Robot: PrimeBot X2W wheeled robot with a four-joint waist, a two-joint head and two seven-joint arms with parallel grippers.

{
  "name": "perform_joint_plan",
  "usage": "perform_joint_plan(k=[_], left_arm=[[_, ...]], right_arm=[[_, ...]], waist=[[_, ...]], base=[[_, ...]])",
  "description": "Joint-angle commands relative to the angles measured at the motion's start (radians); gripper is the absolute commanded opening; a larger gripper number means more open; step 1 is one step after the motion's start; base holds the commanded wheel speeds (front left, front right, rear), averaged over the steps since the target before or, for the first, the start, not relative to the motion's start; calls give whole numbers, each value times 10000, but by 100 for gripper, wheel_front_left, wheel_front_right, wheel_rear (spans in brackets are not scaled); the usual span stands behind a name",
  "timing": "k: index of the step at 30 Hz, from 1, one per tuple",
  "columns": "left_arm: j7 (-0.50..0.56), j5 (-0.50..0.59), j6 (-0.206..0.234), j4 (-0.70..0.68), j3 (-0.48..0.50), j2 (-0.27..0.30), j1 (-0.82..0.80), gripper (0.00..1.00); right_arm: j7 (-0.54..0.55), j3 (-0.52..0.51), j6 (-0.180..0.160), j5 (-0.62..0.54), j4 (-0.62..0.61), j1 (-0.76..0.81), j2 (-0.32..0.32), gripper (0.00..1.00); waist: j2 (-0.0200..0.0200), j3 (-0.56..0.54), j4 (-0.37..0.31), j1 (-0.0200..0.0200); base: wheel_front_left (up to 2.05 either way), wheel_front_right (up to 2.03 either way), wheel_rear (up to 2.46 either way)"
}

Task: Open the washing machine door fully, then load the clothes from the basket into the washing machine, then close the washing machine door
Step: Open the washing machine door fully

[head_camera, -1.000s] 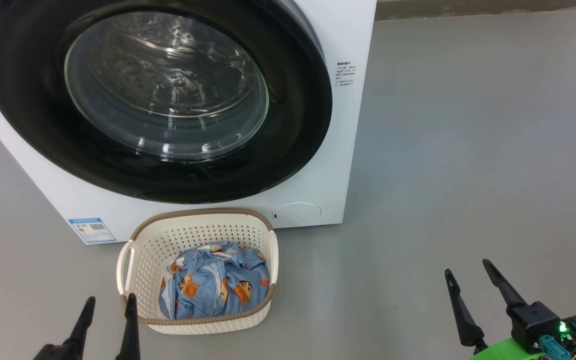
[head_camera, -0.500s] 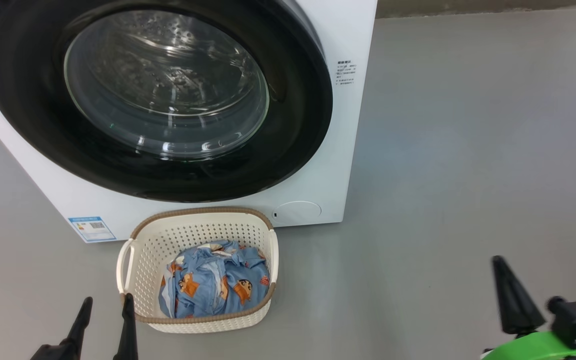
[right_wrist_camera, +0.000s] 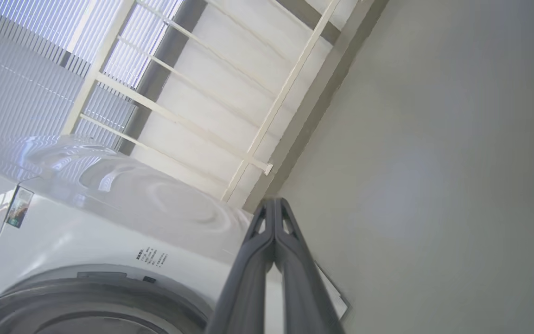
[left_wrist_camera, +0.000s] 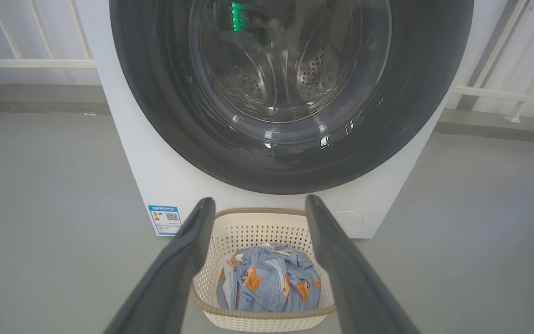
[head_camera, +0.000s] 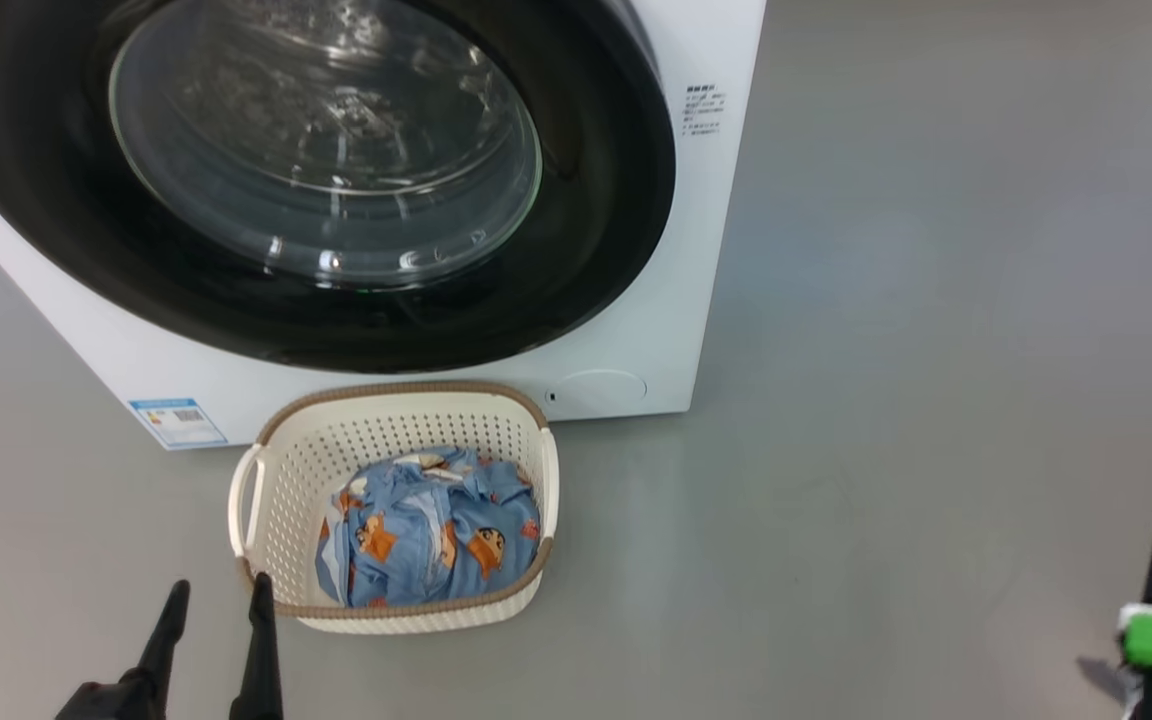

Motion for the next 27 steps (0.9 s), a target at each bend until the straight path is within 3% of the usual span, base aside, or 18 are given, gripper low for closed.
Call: perform_joint_plan(k=[1, 7, 13, 21, 27], left_arm=[[-92, -50, 114, -318, 248, 127, -285, 100], [-92, -152, 272, -558, 100, 127, -307, 100], [-92, -81, 312, -684, -67, 127, -337, 100], [-92, 175, 216, -897, -135, 127, -578, 100], [-92, 161, 229, -1009, -231, 127, -685, 100]], right_arm=[[-46, 343, 16, 869, -61, -548, -551, 0], [1212, 146, 16, 4480, -63, -1449, -1467, 0], [2909, -542, 16, 6116, 286, -2292, -2056, 0], [4860, -597, 16, 6145, 907, -3894, -2773, 0], [5699, -190, 16, 5714, 1053, -5143, -3048, 0]], waist=[[0, 275, 74, 0], [0, 969, 114, 0], [0, 1587, 255, 0], [0, 2544, 677, 0], [0, 3001, 1063, 0]], base=[[0, 0, 0], [0, 0, 0], [0, 0, 0], [0, 0, 0], [0, 0, 0]])
